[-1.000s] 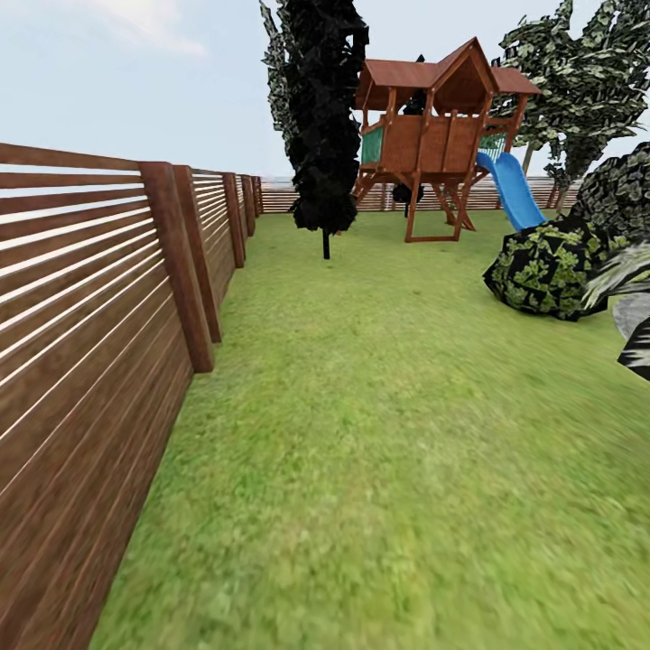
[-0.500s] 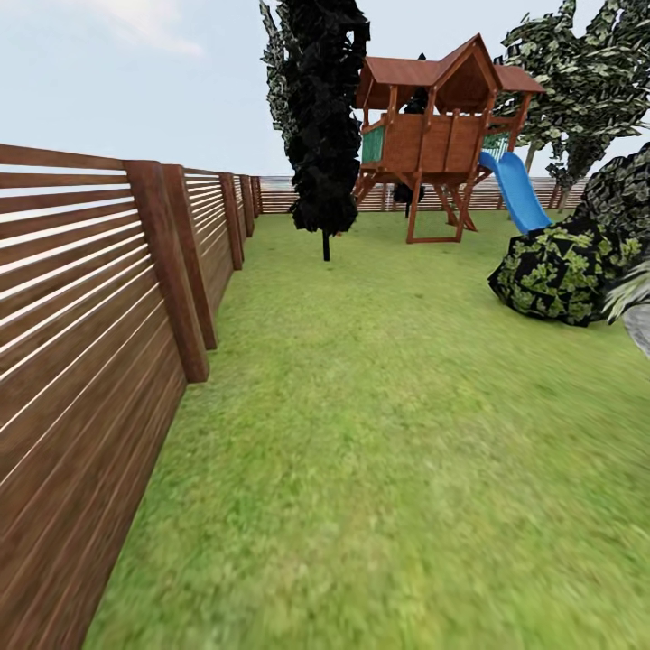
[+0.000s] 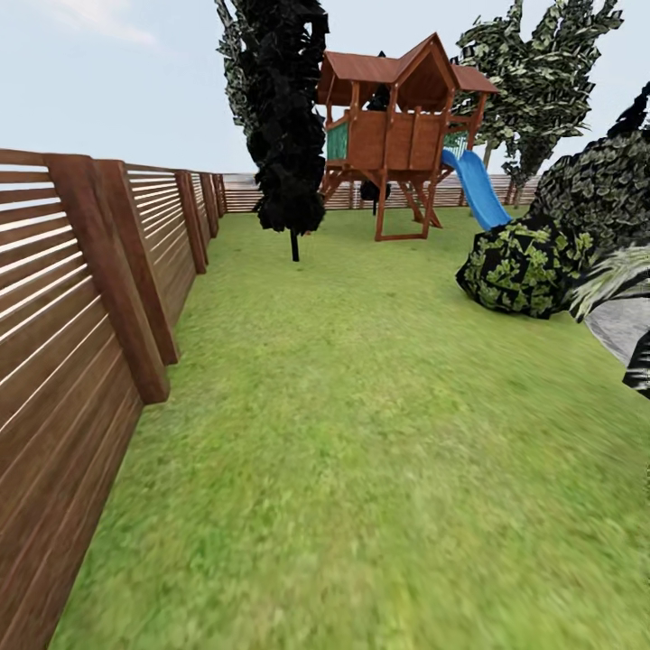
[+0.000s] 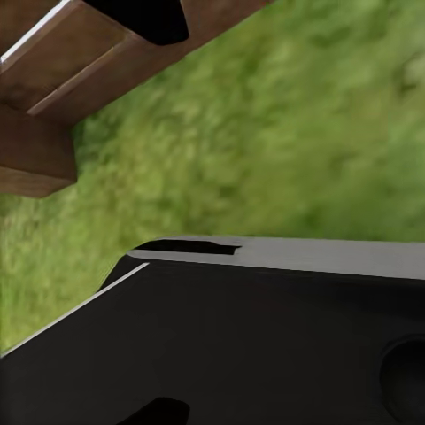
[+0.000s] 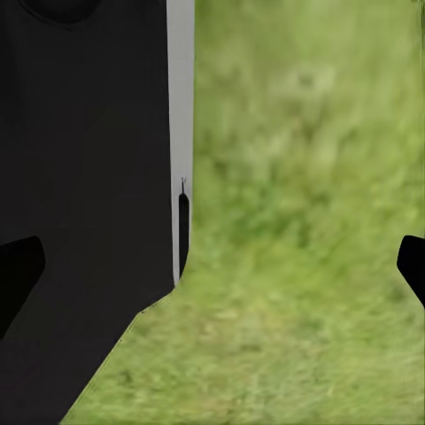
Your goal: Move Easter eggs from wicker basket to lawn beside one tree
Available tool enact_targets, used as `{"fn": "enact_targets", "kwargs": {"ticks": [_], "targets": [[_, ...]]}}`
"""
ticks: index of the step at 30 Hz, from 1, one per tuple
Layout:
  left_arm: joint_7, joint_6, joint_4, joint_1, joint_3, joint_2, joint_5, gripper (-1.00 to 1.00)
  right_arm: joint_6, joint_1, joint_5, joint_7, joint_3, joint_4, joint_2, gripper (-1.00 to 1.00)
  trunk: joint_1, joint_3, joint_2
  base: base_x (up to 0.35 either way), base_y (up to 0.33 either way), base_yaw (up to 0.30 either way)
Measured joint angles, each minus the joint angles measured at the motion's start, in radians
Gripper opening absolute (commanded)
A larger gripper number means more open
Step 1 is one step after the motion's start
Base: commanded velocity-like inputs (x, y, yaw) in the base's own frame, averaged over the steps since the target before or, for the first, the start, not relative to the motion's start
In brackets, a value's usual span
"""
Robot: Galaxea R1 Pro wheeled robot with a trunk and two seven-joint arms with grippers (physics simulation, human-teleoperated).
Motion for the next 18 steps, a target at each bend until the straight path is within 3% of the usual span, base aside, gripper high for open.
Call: {"fn": "enact_targets", "kwargs": {"ticks": [5, 18], "targets": [[0.0, 0.0, 0.0, 0.0, 0.001, 0.0, 0.0, 1.0, 0.0, 0.0, -0.003, 0.0, -0.001, 0.0, 0.0, 1.0, 0.0, -0.003, 0.0, 0.339, 0.0, -0.151], [0.0, 0.0, 0.0, 0.0, 0.0, 0.001, 0.0, 1.0, 0.001, 0.0, -0.009, -0.001, -0.002, 0.0, 0.0, 1.0, 0.0, -0.003, 0.0, 0.339, 0.0, -0.008]]}}
